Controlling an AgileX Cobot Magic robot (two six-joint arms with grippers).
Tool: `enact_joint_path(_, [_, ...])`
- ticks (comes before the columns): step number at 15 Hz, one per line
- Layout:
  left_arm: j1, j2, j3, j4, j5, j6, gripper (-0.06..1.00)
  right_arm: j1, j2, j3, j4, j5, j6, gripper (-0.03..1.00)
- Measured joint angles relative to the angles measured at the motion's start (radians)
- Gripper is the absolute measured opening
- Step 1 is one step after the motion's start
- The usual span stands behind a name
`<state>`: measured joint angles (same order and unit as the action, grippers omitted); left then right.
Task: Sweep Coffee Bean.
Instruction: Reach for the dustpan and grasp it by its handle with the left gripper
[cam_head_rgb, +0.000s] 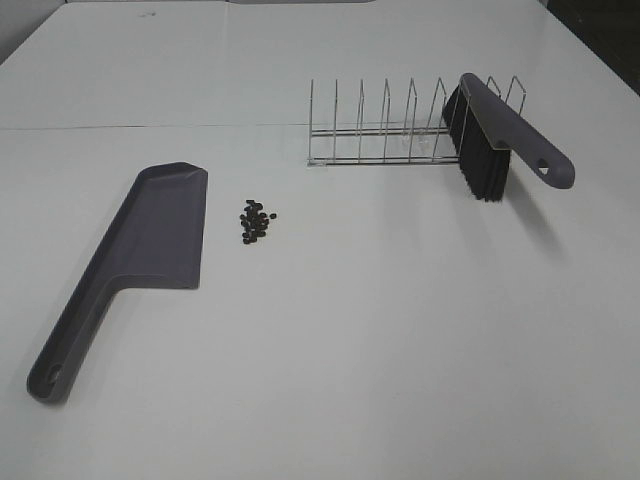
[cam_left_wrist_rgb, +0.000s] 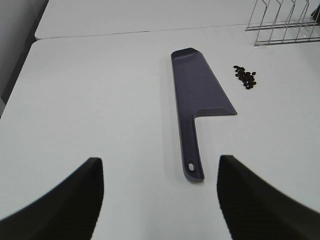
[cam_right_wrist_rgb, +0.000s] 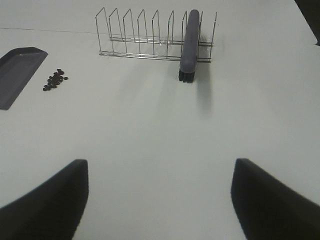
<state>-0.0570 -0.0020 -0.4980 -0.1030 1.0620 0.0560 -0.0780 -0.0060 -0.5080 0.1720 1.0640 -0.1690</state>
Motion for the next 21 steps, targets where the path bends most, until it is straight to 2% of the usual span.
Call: enact_joint_path(21, [0.000,0.000,0.000,0.000,0.000,0.000,0.60,0.000,0.000,0.000,0.000,0.000,0.000,0.67])
